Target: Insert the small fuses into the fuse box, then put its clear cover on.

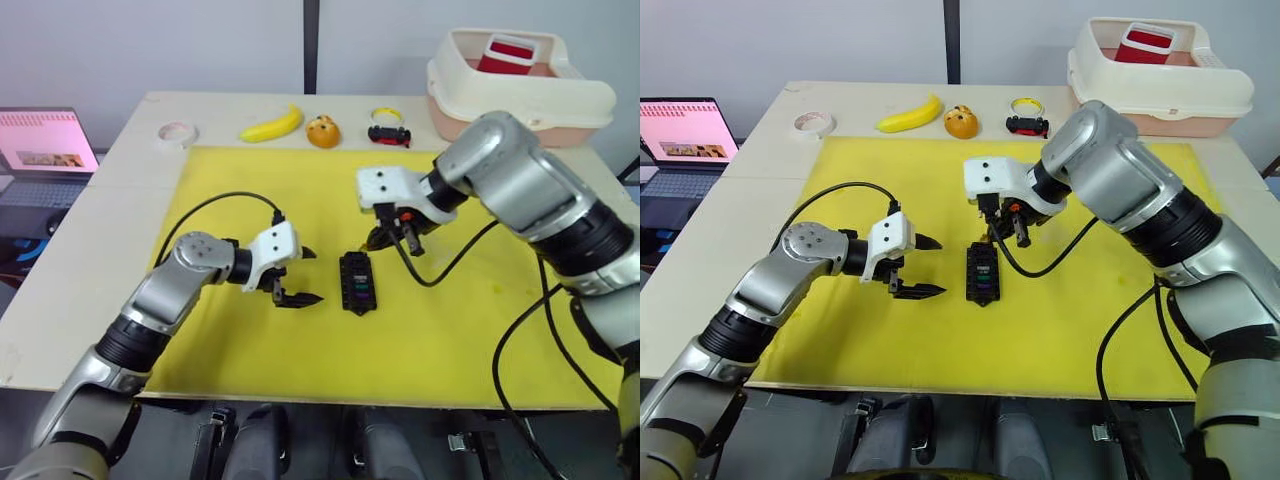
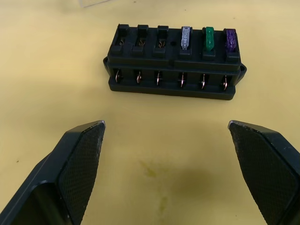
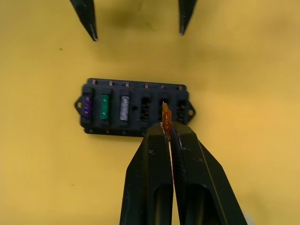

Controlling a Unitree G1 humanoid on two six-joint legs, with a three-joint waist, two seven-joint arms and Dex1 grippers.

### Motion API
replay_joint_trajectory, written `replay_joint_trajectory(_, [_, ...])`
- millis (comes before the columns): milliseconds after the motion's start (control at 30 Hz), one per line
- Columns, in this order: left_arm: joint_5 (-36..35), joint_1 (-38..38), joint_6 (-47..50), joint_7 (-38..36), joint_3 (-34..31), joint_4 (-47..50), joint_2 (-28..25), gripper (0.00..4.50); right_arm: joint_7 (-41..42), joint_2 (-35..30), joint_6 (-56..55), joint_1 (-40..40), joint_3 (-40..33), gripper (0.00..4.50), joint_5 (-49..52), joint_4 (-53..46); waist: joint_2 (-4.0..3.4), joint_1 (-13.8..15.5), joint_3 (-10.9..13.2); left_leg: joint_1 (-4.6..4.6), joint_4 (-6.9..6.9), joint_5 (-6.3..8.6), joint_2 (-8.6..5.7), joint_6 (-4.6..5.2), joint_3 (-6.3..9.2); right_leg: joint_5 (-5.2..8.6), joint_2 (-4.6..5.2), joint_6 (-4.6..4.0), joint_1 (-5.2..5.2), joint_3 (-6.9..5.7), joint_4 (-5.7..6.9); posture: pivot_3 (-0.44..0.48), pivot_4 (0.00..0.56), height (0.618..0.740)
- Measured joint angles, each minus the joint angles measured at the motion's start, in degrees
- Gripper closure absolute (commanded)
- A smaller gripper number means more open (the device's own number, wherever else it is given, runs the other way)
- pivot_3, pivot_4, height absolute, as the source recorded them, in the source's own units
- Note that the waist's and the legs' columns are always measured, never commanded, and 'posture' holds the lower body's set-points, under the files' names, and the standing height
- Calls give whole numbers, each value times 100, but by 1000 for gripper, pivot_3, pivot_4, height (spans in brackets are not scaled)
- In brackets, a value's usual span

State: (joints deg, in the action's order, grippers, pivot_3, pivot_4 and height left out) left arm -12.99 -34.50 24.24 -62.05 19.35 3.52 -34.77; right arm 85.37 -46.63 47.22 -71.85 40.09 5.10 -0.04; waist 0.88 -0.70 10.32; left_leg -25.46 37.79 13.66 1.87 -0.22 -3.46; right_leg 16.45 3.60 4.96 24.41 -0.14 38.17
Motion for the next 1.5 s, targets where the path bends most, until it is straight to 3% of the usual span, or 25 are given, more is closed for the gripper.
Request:
replay_joint_trajectory(333, [53, 11, 2, -2, 0, 1, 119, 81, 58, 234, 457, 3, 266, 4500, -322, -80, 0, -1, 0, -2, 11, 1, -1, 2, 3, -2, -1, 3, -2, -1, 8, 0, 150, 740])
replay_joint_trajectory(1500, [55, 89, 64, 60, 0, 113, 265, 81, 293, 515, -142, 213, 463, 4500, -1193, 141, 0, -2, 0, -1, 22, 1, -4, 2, 5, -2, -2, 4, -4, -2, 22, 0, 150, 740])
